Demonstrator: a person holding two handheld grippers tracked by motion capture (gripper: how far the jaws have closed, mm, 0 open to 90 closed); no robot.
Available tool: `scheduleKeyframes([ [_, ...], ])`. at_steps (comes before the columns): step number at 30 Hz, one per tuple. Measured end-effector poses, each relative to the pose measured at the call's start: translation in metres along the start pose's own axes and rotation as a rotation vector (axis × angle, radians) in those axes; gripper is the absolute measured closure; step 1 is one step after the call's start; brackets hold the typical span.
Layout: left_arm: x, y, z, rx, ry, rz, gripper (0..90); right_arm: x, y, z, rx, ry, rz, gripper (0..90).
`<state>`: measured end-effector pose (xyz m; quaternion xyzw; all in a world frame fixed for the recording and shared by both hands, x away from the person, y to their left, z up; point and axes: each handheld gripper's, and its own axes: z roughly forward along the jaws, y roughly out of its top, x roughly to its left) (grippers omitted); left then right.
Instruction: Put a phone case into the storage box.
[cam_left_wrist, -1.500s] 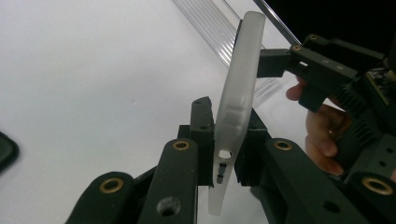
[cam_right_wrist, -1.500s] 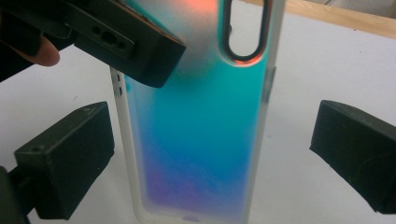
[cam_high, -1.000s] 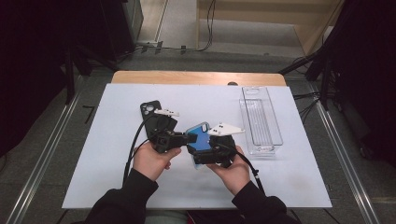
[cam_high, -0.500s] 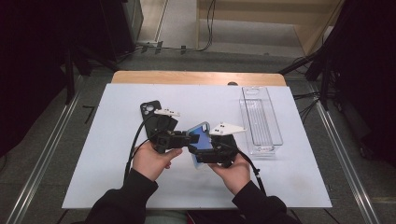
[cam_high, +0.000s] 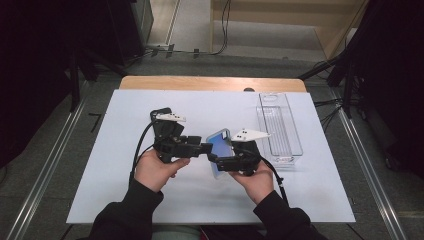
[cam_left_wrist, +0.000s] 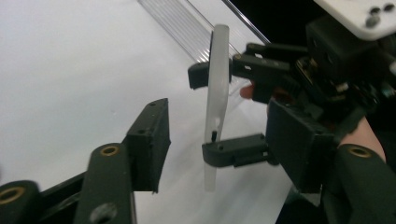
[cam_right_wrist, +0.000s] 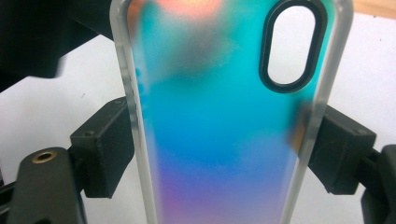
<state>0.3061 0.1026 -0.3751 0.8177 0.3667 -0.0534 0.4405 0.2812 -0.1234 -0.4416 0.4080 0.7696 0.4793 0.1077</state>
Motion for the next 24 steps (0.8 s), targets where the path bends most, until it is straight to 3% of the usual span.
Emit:
scheduleKeyframes([
  [1,0.001,-0.001,-0.001,0.021,-0.019,0.027,37.7,-0.003,0.0,-0.002,-0.005,0.009,-0.008,16.2],
  [2,0.001,-0.001,-0.001,0.021,-0.019,0.027,37.2,-0.003,0.0,-0.002,-0.005,0.009,-0.008,16.2],
  [7,0.002,-0.005,-0.004,0.011,-0.025,0.128,34.3,-0.008,0.002,-0.005,-0.008,0.049,-0.036,16.2],
  [12,0.007,-0.009,-0.004,0.024,-0.042,0.172,34.3,-0.013,0.004,-0.009,0.001,0.087,-0.043,16.2],
  [14,0.011,-0.014,-0.001,0.027,-0.054,0.212,34.2,-0.015,0.004,-0.01,0.012,0.1,-0.048,16.2],
  [24,0.019,-0.028,0.01,0.061,-0.047,0.265,33.7,-0.02,0.006,-0.015,0.01,0.125,-0.038,16.1],
])
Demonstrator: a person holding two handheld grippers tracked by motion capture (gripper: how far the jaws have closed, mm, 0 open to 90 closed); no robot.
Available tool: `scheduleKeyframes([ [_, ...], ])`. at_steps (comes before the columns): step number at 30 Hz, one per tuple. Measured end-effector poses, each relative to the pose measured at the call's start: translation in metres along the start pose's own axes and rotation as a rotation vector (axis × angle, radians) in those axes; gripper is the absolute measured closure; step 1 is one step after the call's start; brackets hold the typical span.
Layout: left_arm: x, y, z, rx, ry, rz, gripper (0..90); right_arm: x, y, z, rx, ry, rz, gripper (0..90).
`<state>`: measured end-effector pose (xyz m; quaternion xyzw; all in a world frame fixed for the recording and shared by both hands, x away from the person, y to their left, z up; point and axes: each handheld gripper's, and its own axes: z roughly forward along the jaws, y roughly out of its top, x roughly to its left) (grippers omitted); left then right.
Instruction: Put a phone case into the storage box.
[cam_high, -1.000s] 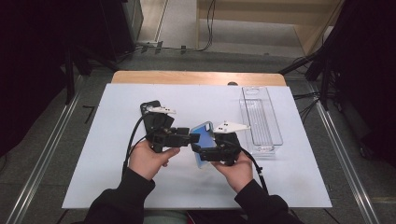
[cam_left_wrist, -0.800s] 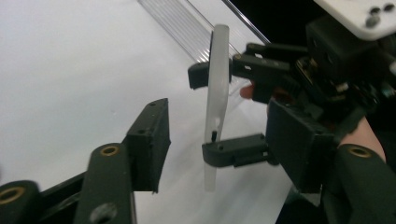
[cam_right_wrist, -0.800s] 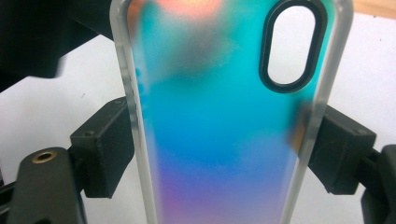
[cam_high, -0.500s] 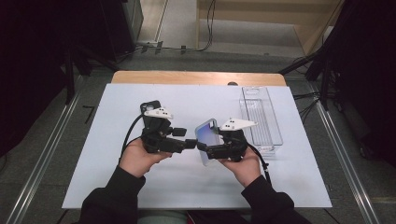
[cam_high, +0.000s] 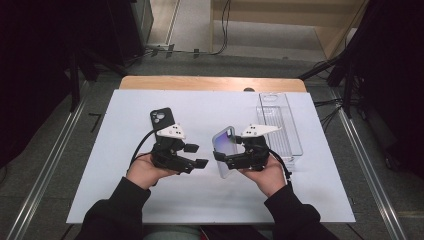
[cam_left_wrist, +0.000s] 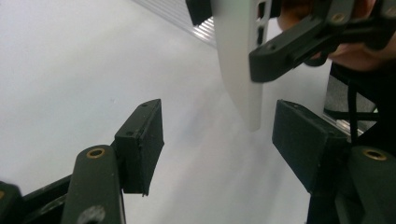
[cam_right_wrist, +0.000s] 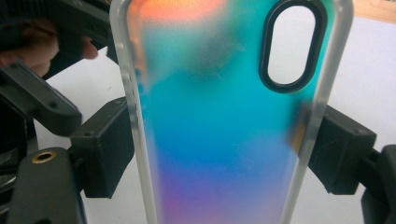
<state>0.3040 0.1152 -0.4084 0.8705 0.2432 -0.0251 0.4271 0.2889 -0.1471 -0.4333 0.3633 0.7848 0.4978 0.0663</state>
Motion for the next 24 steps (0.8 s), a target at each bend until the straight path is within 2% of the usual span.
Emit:
scheduleKeyframes([
  [6,0.006,-0.012,0.003,0.021,-0.004,-0.016,31.9,-0.001,0.0,0.0,0.008,-0.005,-0.004,16.2],
  [10,0.008,-0.021,0.001,0.013,-0.004,-0.019,31.9,-0.002,0.0,-0.001,0.009,-0.006,-0.003,16.2],
  [19,0.011,-0.038,-0.005,0.002,0.019,-0.042,31.9,-0.005,-0.001,0.0,0.02,0.018,-0.001,16.2],
  [24,0.01,-0.043,-0.008,0.012,0.037,-0.046,31.9,-0.007,0.0,-0.002,0.023,0.022,0.012,16.2],
])
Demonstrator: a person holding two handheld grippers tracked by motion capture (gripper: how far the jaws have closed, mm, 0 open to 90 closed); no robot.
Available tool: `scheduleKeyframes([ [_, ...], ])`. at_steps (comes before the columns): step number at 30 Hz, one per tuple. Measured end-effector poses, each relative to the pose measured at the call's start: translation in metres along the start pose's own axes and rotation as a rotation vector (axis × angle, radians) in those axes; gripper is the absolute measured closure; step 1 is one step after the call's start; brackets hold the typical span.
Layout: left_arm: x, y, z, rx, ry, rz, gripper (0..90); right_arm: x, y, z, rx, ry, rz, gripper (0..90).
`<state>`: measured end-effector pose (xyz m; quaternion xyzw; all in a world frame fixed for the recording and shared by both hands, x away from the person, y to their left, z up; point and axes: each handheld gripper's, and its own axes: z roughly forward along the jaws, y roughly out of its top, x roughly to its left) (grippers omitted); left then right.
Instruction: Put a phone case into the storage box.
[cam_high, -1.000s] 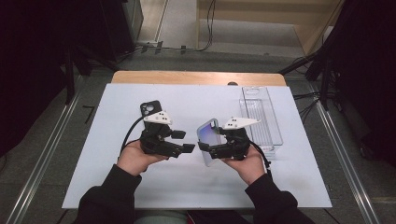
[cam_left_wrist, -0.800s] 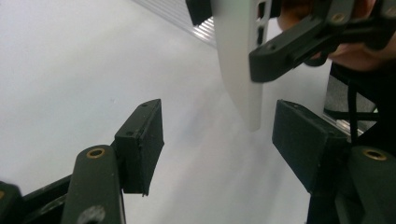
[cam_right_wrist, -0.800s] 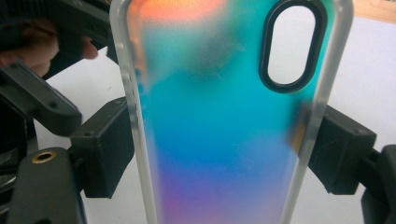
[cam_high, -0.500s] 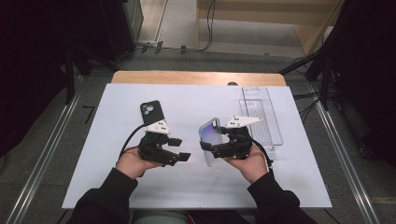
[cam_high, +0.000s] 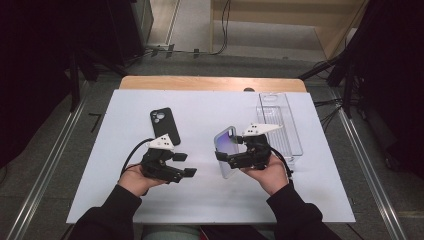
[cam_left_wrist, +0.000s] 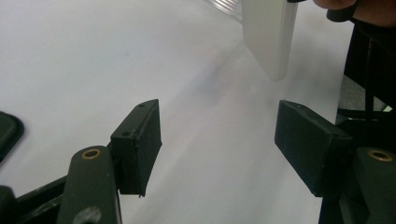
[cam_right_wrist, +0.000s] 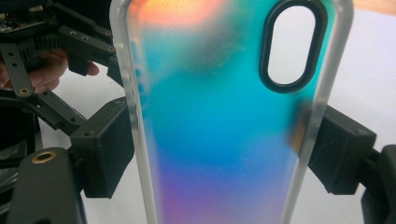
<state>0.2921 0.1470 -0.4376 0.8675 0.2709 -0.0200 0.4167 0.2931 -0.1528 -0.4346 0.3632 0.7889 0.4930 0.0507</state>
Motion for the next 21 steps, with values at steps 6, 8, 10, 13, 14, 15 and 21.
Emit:
scheduleKeyframes([
  [6,-0.002,-0.009,-0.005,0.002,0.012,-0.017,31.9,-0.004,0.0,-0.002,0.014,0.0,0.018,16.1],
  [8,-0.002,-0.014,-0.006,0.008,0.023,-0.024,31.9,-0.005,0.002,-0.004,0.013,-0.007,0.018,16.2],
  [10,-0.002,-0.018,-0.008,0.003,0.03,-0.037,31.9,-0.006,0.003,-0.008,0.005,-0.011,0.023,16.2],
  [13,-0.001,-0.024,-0.01,0.006,0.044,-0.048,31.9,-0.008,0.006,-0.012,-0.004,-0.015,0.027,16.2],
  [14,-0.001,-0.025,-0.01,0.003,0.047,-0.056,31.9,-0.009,0.007,-0.013,-0.005,-0.017,0.034,16.2],
  [15,0.0,-0.026,-0.011,0.001,0.049,-0.071,31.9,-0.011,0.008,-0.016,-0.012,-0.018,0.041,16.2],
  [21,0.002,-0.032,-0.015,-0.007,0.079,-0.087,31.9,-0.016,0.014,-0.024,-0.029,-0.044,0.043,16.2],
])
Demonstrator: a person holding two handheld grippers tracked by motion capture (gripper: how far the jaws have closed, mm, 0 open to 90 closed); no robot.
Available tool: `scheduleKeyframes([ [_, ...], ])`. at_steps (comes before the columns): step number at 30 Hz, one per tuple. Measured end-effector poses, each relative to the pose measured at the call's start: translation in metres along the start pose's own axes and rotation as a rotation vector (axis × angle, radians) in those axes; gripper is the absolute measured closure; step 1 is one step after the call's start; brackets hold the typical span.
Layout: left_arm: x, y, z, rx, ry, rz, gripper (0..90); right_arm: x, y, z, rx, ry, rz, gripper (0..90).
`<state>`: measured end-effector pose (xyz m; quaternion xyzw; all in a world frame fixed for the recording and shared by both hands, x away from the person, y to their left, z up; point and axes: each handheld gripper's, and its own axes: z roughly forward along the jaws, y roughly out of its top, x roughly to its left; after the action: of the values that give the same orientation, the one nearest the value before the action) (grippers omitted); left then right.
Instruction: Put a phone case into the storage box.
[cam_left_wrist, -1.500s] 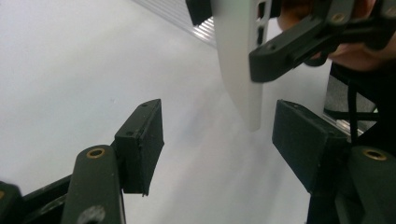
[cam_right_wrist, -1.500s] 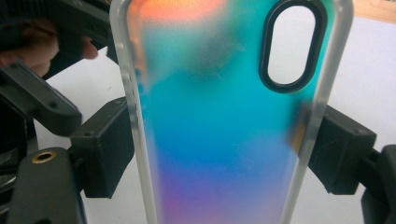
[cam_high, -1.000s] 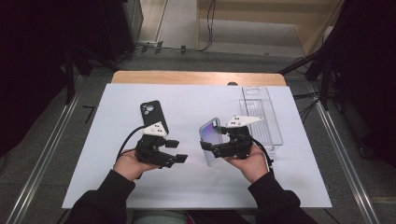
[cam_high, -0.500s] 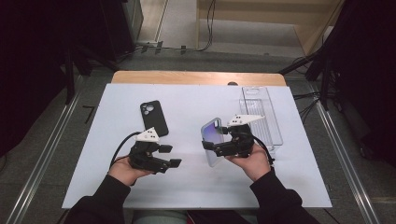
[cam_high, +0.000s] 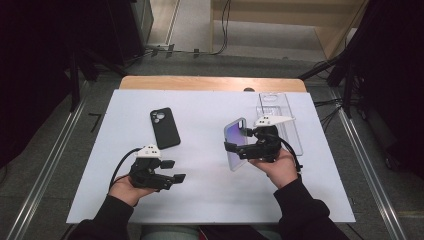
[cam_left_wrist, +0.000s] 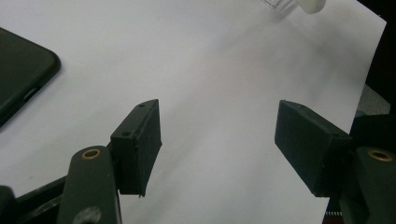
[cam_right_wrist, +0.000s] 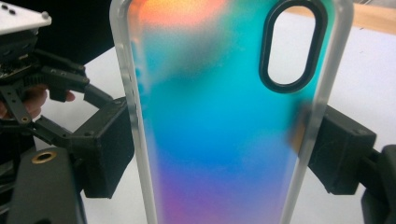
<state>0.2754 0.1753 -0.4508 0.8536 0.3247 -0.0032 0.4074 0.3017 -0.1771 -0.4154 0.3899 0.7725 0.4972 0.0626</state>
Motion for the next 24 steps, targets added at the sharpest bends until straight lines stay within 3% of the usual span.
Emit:
scheduleKeyframes([
  [5,0.001,-0.002,-0.003,-0.009,0.012,-0.014,31.9,-0.004,0.005,-0.007,-0.014,-0.02,0.011,16.2],
  [8,0.004,-0.004,-0.004,0.002,0.013,-0.045,26.9,-0.009,0.009,-0.013,-0.029,-0.04,0.017,16.2],
  [13,0.006,-0.007,-0.008,-0.001,0.021,-0.085,26.4,-0.017,0.016,-0.025,-0.058,-0.06,0.044,16.2],
  [16,0.007,-0.009,-0.011,-0.015,0.03,-0.097,26.4,-0.024,0.021,-0.034,-0.07,-0.11,0.046,16.2],
  [20,0.008,-0.011,-0.014,-0.027,0.044,-0.108,26.4,-0.031,0.023,-0.041,-0.087,-0.143,0.062,16.2],
  [24,0.009,-0.013,-0.018,-0.032,0.042,-0.143,26.4,-0.044,0.025,-0.051,-0.106,-0.202,0.077,16.2],
])
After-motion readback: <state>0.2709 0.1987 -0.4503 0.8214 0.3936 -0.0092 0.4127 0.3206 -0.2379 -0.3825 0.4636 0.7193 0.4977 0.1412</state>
